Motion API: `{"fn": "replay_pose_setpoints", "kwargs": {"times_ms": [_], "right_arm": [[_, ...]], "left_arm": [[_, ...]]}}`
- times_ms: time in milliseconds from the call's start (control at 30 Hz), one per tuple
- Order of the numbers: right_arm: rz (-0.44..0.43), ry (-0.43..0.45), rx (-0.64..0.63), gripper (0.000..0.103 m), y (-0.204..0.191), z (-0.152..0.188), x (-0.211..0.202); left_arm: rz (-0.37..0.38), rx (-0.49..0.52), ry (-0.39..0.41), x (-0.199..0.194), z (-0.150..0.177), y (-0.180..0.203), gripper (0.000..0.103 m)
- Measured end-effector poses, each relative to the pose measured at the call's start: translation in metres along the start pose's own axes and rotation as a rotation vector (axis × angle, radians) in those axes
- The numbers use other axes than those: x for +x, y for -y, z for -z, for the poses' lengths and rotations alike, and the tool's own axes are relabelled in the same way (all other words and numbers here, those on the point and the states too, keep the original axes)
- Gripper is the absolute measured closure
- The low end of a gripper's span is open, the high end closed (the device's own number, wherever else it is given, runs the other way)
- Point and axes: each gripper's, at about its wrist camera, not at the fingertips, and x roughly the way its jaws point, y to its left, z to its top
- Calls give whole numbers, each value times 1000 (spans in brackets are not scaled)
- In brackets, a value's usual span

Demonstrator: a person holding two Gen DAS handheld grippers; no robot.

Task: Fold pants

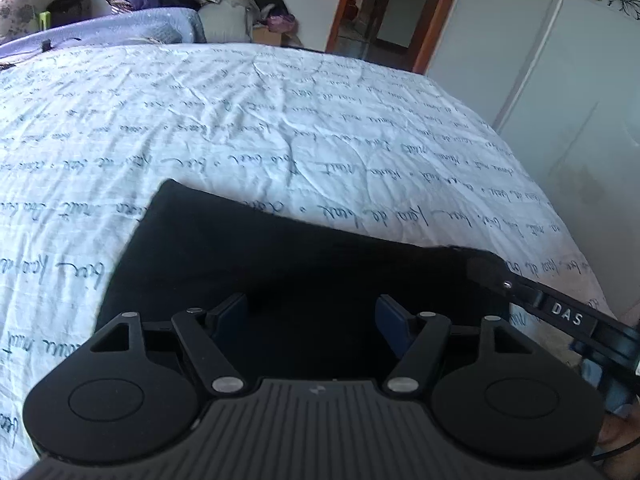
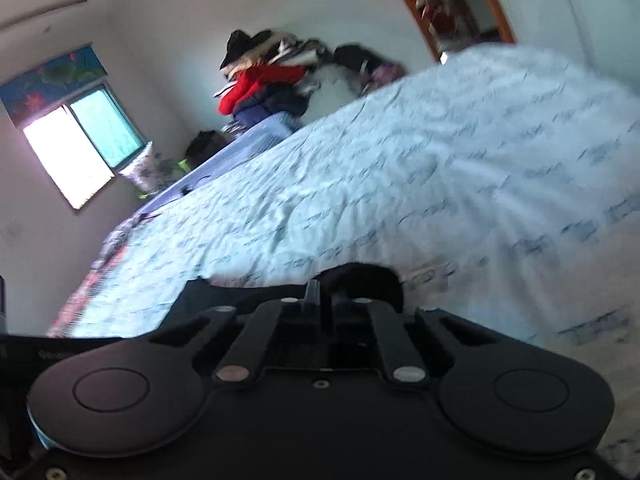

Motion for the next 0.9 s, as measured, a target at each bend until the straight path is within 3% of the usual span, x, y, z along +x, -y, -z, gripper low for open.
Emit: {"fn": "replay_pose_setpoints", "kwargs": {"times_ms": [100,267,400,567,900], "right_arm": [[13,-14,58,99,15,1,10],[17,-24,137,74,29,3,7],[54,18,83,74,21,10,-35],[-85,-8,66,74,3,35,-80],[-92,-80,110,71,-2,64,-75]], "left_arm": [[-14,8,0,8,-3,2,28],[-14,27,-46,14,4,2,28],[20,38,-43,9,9,4,28],[59,70,-42,11,12,19,27],[49,103,-48,15,25,32,26]]}}
